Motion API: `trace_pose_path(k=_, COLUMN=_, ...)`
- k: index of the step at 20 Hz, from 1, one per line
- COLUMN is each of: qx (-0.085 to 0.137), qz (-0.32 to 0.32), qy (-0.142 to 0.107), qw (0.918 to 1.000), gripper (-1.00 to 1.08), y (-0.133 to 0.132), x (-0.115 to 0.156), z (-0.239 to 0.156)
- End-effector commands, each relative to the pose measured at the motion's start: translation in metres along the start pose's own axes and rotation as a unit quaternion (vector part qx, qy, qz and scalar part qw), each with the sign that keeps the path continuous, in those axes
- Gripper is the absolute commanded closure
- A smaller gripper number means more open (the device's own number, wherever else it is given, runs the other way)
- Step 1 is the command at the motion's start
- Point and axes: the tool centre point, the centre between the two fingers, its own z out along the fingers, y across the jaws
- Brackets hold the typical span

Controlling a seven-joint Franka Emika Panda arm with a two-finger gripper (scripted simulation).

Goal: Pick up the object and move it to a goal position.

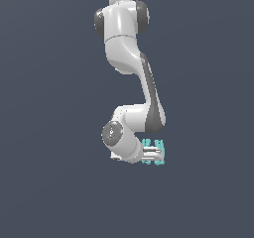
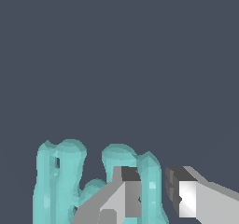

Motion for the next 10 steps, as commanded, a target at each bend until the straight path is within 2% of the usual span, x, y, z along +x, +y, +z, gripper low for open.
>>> trace_pose_path(k=1, qx=0.000, qz=0.000, qy=0.000, qw=1.0000, gripper=1.08, y=-0.0001, x=0.0002, z=0.0004)
trace_pose_path(k=10, qx=0.000, qz=0.000, qy=0.001, qw=1.0000, gripper=1.08, y=0.0008, x=-0.0008, z=-0.0025)
